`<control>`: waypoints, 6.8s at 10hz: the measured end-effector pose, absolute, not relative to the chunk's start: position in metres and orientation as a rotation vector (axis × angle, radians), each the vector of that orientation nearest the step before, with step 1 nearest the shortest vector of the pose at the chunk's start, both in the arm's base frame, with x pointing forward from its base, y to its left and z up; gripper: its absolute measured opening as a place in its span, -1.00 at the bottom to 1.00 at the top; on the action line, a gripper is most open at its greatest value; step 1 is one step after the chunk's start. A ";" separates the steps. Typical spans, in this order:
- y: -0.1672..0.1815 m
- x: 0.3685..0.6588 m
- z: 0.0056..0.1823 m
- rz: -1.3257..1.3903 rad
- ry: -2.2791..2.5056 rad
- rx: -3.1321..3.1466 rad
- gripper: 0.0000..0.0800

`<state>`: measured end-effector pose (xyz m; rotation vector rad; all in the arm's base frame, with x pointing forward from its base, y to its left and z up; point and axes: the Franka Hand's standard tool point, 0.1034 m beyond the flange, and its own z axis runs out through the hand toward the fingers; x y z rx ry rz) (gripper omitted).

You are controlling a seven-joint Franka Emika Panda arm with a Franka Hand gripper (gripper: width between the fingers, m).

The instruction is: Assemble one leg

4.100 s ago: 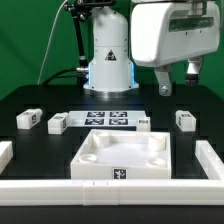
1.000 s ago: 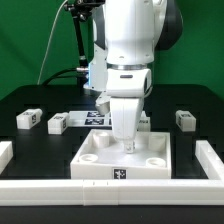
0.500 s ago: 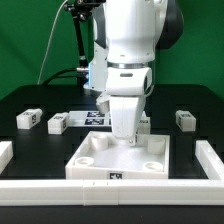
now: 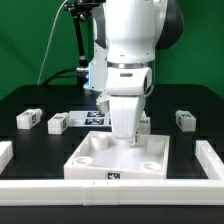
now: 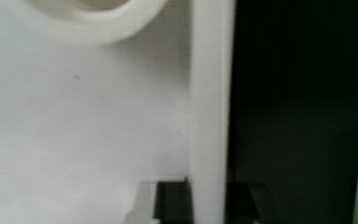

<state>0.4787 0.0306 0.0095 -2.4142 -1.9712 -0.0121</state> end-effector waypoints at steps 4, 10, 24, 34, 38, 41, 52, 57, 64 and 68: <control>0.038 0.484 0.009 -0.009 -2.023 -2.372 -0.86; 0.078 0.499 0.009 -0.032 -2.129 -2.291 -0.86; 0.077 0.503 0.009 0.022 -2.186 -2.239 0.39; 0.087 0.473 0.044 0.012 -2.074 -2.374 0.62; 0.087 0.466 0.046 0.019 -1.979 -2.452 0.62; 0.088 0.464 0.046 0.004 -1.563 -2.730 0.62; 0.144 0.424 0.038 0.080 0.006 -3.072 0.62; 0.156 0.400 0.031 0.563 -0.036 -3.081 0.62; 0.156 0.386 0.030 1.366 -0.062 -2.896 0.62; 0.167 0.386 0.028 1.365 -0.093 -2.868 0.62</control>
Offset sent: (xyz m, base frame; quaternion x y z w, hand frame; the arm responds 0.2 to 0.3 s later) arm 0.0196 0.0180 -0.0014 0.0059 -0.0149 -0.1261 0.9919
